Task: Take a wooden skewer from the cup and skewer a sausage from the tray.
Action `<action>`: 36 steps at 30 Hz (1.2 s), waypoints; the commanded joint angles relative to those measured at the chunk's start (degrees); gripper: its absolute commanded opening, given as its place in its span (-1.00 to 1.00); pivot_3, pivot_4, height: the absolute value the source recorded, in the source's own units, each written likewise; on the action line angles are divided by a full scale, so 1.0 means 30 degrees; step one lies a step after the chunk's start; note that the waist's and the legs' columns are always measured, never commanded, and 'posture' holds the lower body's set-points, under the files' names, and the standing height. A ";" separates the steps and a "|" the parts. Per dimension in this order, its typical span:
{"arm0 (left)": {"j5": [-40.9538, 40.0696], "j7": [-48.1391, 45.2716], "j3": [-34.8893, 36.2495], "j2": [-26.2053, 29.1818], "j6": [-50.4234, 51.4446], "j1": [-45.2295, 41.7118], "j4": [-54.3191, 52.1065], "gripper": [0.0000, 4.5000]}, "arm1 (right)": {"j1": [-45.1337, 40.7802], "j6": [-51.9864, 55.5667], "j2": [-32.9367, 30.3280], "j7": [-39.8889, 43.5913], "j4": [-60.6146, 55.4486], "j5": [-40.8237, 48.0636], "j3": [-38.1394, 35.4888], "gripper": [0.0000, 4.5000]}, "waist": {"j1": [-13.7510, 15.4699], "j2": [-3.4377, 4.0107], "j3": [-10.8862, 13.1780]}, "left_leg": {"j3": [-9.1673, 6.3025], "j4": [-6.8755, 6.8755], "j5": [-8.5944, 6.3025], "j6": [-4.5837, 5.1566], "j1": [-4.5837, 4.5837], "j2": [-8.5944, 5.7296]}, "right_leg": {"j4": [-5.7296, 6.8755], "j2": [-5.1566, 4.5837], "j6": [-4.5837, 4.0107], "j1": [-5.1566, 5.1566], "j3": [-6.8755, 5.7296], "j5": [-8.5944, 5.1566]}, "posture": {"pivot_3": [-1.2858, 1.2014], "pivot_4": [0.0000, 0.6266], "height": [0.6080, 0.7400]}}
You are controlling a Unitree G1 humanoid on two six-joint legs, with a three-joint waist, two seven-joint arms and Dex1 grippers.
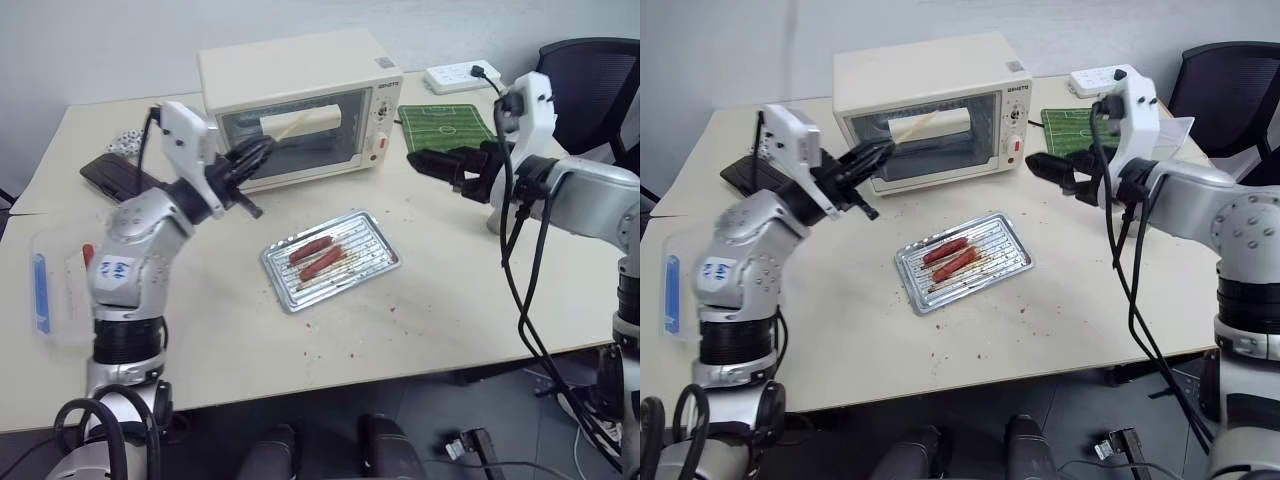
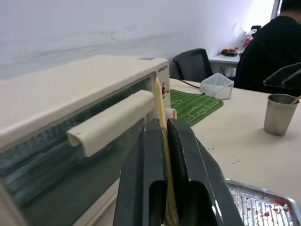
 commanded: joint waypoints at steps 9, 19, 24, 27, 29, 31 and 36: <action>-0.3999 -0.3495 0.3608 0.5834 0.3756 0.4369 -0.4216 -1.00 | -0.0870 -0.9602 0.0224 1.2842 0.2542 -1.1750 0.5550 0.97 | -0.0016 -0.0031 0.0019 | 0.0001 0.0004 -0.0018 -0.0035 0.0010 0.0017 | -0.0022 0.0005 0.0001 -0.0003 0.0008 0.0001 | 0.03 -0.52 1.00; -0.5231 -0.4358 0.5612 0.7677 0.4610 0.7912 -0.6215 -1.00 | -0.2947 -1.7697 0.4932 1.8434 0.8888 -1.7697 0.7831 0.97 | -0.0076 -0.0039 0.0018 | -0.0005 0.0011 -0.0032 -0.0070 0.0028 0.0037 | -0.0024 -0.0002 -0.0006 -0.0002 0.0010 -0.0003 | 0.03 -0.52 1.00; -0.5578 -0.4056 0.6116 0.7731 0.4761 0.8605 -0.6803 -1.00 | -0.4214 -1.9717 0.7561 1.8786 1.2563 -1.9541 0.7945 0.30 | -0.0092 -0.0039 0.0018 | -0.0010 0.0018 -0.0033 -0.0081 0.0029 0.0042 | -0.0017 0.0003 -0.0011 -0.0003 0.0005 -0.0005 | 0.03 -0.52 1.00; -0.5556 -0.4082 0.6541 0.7858 0.4766 0.9114 -0.6878 -1.00 | -0.4908 -2.0648 0.8779 1.8804 1.4591 -2.0385 0.7881 0.30 | -0.0106 -0.0039 0.0018 | -0.0017 0.0013 -0.0036 -0.0089 0.0029 0.0044 | -0.0004 0.0003 -0.0014 -0.0005 0.0004 -0.0007 | 0.03 -0.52 1.00; -0.5588 -0.4018 0.6738 0.7911 0.4760 0.9305 -0.6915 -1.00 | -0.5303 -2.1285 0.9364 1.8947 1.5772 -2.0839 0.7851 0.30 | -0.0115 -0.0039 0.0018 | -0.0034 0.0016 -0.0039 -0.0097 0.0030 0.0045 | -0.0002 0.0006 -0.0021 -0.0004 -0.0007 -0.0011 | 0.03 -0.52 1.00; -0.5672 -0.3902 0.6815 0.7920 0.4785 0.9371 -0.7016 -1.00 | -0.5561 -2.1926 0.9749 1.9058 1.6718 -2.1304 0.7852 0.30 | -0.0124 -0.0039 0.0018 | -0.0036 0.0016 -0.0039 -0.0097 0.0031 0.0044 | 0.0004 0.0009 -0.0023 -0.0004 -0.0010 -0.0011 | 0.03 -0.52 1.00; -0.5812 -0.3702 0.6896 0.7957 0.4800 0.9463 -0.7232 -1.00 | -0.5807 -2.3302 1.0327 1.9843 1.8072 -2.2024 0.7827 0.30 | -0.0135 -0.0038 0.0018 | -0.0037 0.0024 -0.0038 -0.0097 0.0031 0.0039 | 0.0015 0.0009 -0.0022 -0.0003 -0.0011 -0.0011 | 0.03 -0.52 1.00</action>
